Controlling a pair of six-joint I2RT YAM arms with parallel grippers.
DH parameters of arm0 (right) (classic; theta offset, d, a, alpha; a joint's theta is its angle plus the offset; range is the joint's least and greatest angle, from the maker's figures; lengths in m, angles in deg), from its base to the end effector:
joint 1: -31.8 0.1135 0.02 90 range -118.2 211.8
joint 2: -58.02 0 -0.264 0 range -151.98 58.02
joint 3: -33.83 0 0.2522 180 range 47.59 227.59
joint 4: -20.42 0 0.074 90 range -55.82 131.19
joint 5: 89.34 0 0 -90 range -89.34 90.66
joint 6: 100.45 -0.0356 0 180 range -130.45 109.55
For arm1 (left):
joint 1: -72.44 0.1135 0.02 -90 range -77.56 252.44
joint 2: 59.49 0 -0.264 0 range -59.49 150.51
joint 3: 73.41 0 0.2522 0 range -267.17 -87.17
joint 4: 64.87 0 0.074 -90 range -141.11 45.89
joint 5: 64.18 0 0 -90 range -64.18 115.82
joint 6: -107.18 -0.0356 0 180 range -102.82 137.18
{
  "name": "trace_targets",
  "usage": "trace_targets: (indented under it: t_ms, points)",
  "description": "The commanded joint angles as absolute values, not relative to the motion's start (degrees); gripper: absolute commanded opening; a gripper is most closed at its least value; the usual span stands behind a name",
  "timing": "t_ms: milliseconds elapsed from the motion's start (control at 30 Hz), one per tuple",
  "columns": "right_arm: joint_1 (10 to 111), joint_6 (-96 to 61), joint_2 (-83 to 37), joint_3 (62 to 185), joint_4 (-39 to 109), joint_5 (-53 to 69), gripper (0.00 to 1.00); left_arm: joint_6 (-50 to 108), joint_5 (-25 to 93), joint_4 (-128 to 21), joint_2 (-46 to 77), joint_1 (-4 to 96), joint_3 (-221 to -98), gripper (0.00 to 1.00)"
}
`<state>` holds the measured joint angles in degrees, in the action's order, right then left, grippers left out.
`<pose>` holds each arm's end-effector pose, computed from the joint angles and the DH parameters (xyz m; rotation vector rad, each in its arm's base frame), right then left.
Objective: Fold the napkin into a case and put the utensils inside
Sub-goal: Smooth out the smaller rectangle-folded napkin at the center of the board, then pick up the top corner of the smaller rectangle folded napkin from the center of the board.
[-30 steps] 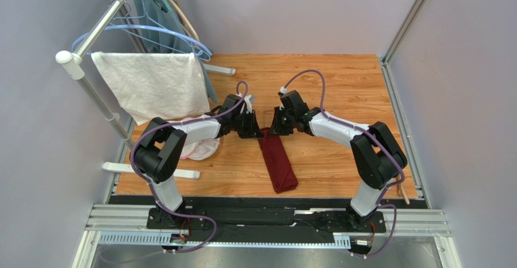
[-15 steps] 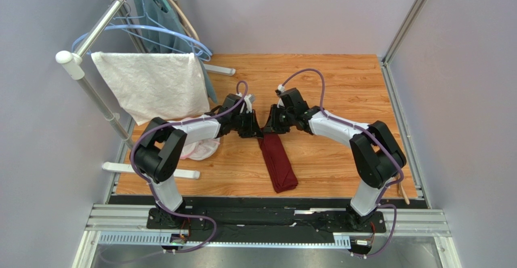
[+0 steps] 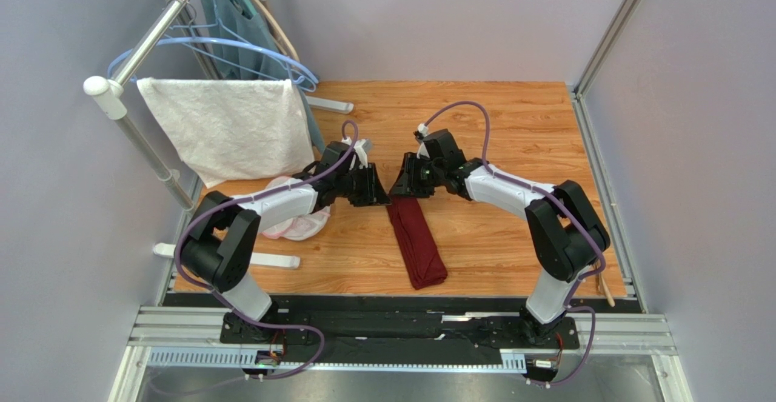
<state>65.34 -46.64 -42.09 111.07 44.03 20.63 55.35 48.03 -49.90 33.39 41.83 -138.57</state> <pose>0.3039 0.2161 0.1975 -0.1200 2.5500 0.9489 0.2816 -0.1822 0.1873 0.0492 2.4877 -1.0149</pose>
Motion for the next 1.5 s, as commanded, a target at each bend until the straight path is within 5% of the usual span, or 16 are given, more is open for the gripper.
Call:
trace_targets:
  t_ms: [0, 100, 367, 767, 1133, 1367, 1467]
  points:
    - [65.19, -46.05, -41.12, 110.35, 40.95, 21.23, 0.39, 56.90, 47.53, -49.71, 29.11, 42.20, -136.83, 0.30]
    - [65.19, -43.95, -39.98, 109.38, 41.22, 20.62, 0.42, 58.48, 45.86, -48.92, 26.73, 42.99, -135.69, 0.29]
    - [65.19, -38.14, -31.55, 102.53, 40.44, 16.40, 0.48, 62.53, 53.49, -48.22, 32.94, 43.96, -141.99, 0.58]
    - [64.67, -34.45, -26.00, 98.48, 42.72, 13.05, 0.54, 57.17, 51.75, -37.51, 42.28, 42.82, -154.22, 0.61]
    - [68.71, -33.04, -32.23, 102.95, 39.72, 11.30, 0.50, 55.85, 52.97, -37.49, 47.20, 42.38, -157.39, 0.45]
    - [72.40, -32.08, -35.31, 103.58, 36.48, 6.82, 0.46, 55.93, 54.46, -38.37, 46.50, 42.73, -157.14, 0.04]
    - [74.68, -30.85, -36.11, 103.22, 34.80, 3.31, 0.47, 56.99, 55.34, -38.63, 46.41, 42.82, -156.78, 0.01]
